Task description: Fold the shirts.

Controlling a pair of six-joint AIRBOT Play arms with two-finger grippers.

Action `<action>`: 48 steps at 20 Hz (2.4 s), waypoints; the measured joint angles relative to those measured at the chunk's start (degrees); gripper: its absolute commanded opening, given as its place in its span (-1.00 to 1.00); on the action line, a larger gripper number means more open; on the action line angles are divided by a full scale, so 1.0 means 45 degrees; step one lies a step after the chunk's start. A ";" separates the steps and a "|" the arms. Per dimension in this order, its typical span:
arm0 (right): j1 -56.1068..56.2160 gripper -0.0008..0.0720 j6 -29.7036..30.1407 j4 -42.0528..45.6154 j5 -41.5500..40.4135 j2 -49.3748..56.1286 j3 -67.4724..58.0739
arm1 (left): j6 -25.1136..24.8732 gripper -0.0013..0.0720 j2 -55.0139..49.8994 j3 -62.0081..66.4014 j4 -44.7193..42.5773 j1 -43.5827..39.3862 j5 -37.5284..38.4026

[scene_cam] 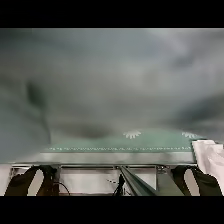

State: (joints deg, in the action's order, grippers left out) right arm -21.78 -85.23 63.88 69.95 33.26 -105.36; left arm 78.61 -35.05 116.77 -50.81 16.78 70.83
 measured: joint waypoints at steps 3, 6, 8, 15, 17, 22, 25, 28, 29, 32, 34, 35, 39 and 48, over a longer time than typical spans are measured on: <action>0.0000 -0.88 -0.0209 0.0607 0.1909 -0.0068 -0.0379 | 0.0913 -0.89 0.0277 -0.0049 -0.0525 0.0000 0.2220; 0.0005 -0.88 0.0102 0.1583 0.4444 0.0520 -0.0520 | 0.1365 -0.89 0.0364 -0.1001 -0.0714 0.0000 0.4255; 0.0005 -0.88 0.0350 0.1962 0.5693 0.1331 -0.0520 | 0.1501 -0.89 0.0364 -0.2336 -0.0787 0.0000 0.5027; 0.0257 -0.88 0.0593 0.1175 0.7480 0.6358 0.0257 | 0.0622 -0.89 -0.0942 -0.8772 -0.0432 -0.0005 0.3837; 0.0884 -0.88 0.0593 0.1268 0.7247 0.7990 0.0374 | 0.0219 -0.89 -0.1991 -0.9811 -0.0199 -0.0005 0.2837; 0.2633 -0.88 0.0481 0.2059 0.4357 1.1220 0.0466 | -0.0923 -0.89 -0.5406 -1.0593 0.1073 -0.0005 0.0131; 0.3133 -0.88 0.0034 0.2191 0.1826 1.2560 0.0476 | -0.1817 -0.89 -0.7349 -1.0647 0.2191 -0.0068 -0.1443; 0.3327 -0.88 -0.0325 0.1904 -0.0500 1.3614 0.0481 | -0.2720 -0.89 -0.8879 -1.0656 0.2905 -0.0301 -0.2919; 0.3361 -0.88 -0.0408 0.1715 -0.1185 1.3930 0.0476 | -0.3060 -0.89 -0.9301 -1.0661 0.3070 -0.0398 -0.3434; 0.3410 -0.88 -0.0510 0.1151 -0.2705 1.4785 0.0481 | -0.3852 -0.89 -1.0316 -1.0661 0.3322 -0.0782 -0.5124; 0.3429 -0.88 -0.0554 0.0782 -0.3512 1.5305 0.0481 | -0.4148 -0.89 -1.0826 -1.0661 0.3400 -0.1146 -0.6203; 0.3434 -0.88 -0.0559 0.0597 -0.3823 1.5562 0.0481 | -0.4250 -0.89 -1.1069 -1.0661 0.3410 -0.1375 -0.6805; 0.3439 -0.88 -0.0597 0.0262 -0.4255 1.6412 0.0481 | -0.4454 -0.89 -1.1827 -1.0661 0.3492 -0.2176 -0.8879; 0.3050 -0.88 -0.0544 0.0272 -0.1598 1.6116 0.0452 | -0.4527 -0.89 -1.1968 -1.0244 0.3424 -0.1287 -0.5921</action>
State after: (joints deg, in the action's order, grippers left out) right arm -8.05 -87.68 65.10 62.76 105.78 -103.33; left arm 58.24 -88.90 70.67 -35.40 10.98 44.18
